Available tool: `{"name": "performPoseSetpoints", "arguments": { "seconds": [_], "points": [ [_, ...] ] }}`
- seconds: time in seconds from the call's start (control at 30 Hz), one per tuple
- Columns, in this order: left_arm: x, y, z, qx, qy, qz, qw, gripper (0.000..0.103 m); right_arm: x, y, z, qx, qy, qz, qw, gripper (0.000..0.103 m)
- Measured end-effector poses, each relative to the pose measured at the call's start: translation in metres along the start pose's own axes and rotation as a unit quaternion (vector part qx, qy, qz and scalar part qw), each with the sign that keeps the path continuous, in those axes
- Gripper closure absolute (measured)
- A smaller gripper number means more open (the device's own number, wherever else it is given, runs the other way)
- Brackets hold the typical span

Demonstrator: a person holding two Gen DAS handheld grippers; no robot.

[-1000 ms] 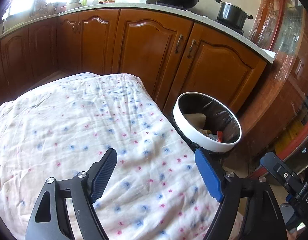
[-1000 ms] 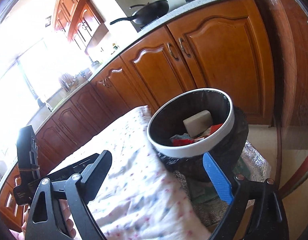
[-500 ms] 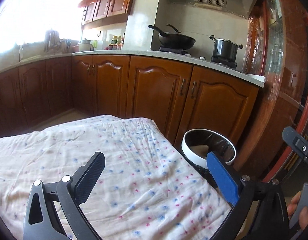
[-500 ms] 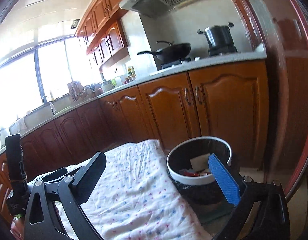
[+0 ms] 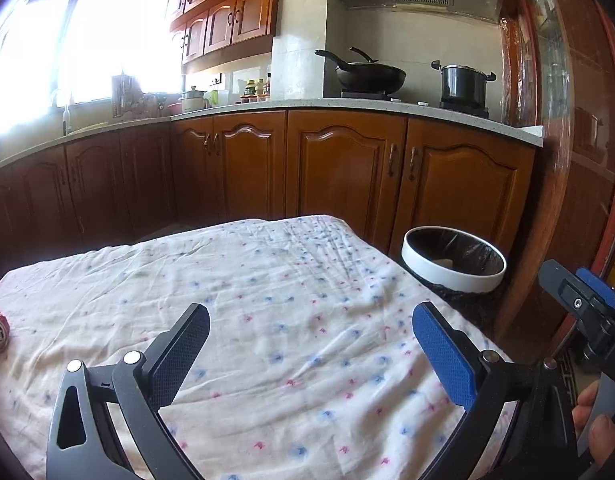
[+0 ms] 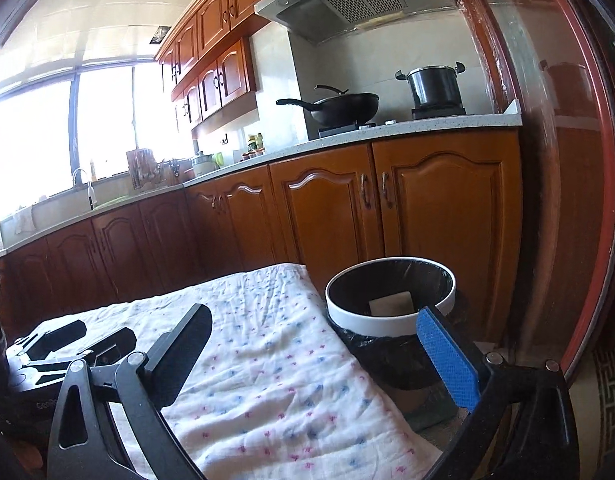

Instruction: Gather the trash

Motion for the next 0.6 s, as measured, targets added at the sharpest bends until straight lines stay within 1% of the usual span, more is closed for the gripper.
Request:
{"name": "performPoseSetpoints", "arguments": {
  "seconds": [0.13,0.33,0.6],
  "points": [
    [-0.004,-0.009,-0.008,0.007,0.004,0.004,1.0,0.001,-0.007,-0.006,-0.012,-0.005,-0.002,0.003,1.0,0.0],
    [-0.012,-0.012,-0.016,0.003,0.004,-0.003,1.0,0.001,-0.012,-0.013,-0.024,-0.011,-0.007,0.002,1.0,0.0],
    [-0.018,-0.019,-0.018,0.006,0.007,-0.002,1.0,0.001,-0.016,-0.024,-0.028,-0.009,-0.015,0.0,1.0,0.0]
  ]
}}
Point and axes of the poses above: each gripper's, at about its wrist camera, not at the fingertips, and y roughly the way its jaws point, x to its right, z to its top, the point moved 2 cm from there along y, roughly the way its jaws point, and after that the axes turned 5 degrees about -y, right-handed, at the moved point
